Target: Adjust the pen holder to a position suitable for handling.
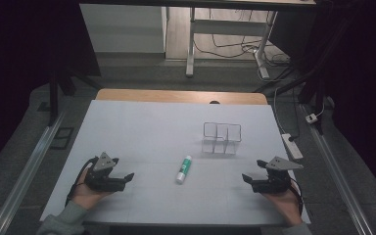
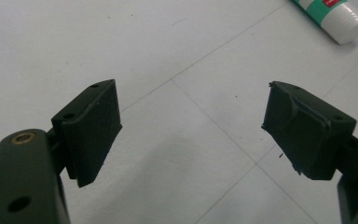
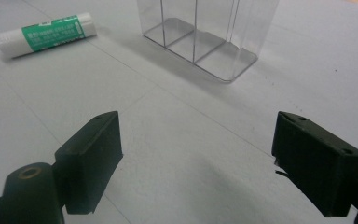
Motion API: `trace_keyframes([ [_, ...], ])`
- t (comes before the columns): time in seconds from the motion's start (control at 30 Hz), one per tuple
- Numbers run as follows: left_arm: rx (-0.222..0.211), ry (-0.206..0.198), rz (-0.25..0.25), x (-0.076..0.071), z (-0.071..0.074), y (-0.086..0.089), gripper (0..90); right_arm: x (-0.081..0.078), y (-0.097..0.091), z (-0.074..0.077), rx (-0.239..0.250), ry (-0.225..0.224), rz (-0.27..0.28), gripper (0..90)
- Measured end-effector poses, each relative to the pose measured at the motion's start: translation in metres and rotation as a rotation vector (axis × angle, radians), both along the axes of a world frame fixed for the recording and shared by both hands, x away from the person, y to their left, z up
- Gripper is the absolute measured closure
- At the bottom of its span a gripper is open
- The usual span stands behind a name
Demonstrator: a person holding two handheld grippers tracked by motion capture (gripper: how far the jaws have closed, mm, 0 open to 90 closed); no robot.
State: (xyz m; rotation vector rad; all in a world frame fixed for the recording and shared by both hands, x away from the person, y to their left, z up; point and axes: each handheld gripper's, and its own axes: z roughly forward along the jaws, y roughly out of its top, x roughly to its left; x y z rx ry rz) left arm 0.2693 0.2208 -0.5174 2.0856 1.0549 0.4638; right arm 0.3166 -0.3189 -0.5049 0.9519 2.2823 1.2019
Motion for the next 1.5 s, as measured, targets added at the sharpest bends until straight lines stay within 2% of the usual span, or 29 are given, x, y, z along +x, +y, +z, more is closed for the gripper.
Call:
trace_keyframes([
  [0.37,-0.025,0.001,0.012,0.0023,-0.0017,0.004,19.1,-0.0007,0.003,-0.0015,-0.034,0.0,0.003,16.5],
  [0.5,-0.022,0.008,0.016,0.0049,-0.0035,0.0055,19.1,0.0005,0.0047,-0.0027,-0.022,0.0,-0.002,16.8],
  [0.77,-0.01,0.01,0.014,0.0049,-0.0043,0.0045,19.4,-0.0008,0.0074,-0.0035,-0.053,0.001,-0.001,16.9],
  [0.9,-0.007,0.011,0.019,0.0049,-0.0044,0.0043,19.3,-0.0027,0.0069,-0.0018,-0.049,-0.007,0.008,16.9],
  [1.0,-0.005,0.01,0.016,0.0045,-0.0045,0.0037,19.4,-0.0025,0.0064,-0.0011,-0.027,-0.009,0.006,17.0],
  [1.1,0.0,0.006,0.017,0.0045,-0.0047,0.0038,19.4,-0.0018,0.0064,-0.001,-0.043,-0.003,0.007,17.0],
  [1.3,-0.004,0.007,0.02,0.0046,-0.0053,0.0054,19.3,-0.0002,0.0069,0.0004,-0.026,-0.004,0.0,17.1],
  [1.5,0.0,0.006,0.02,0.0041,-0.0054,0.0047,19.3,0.0058,0.008,0.0034,-0.008,0.014,-0.005,17.1],
])
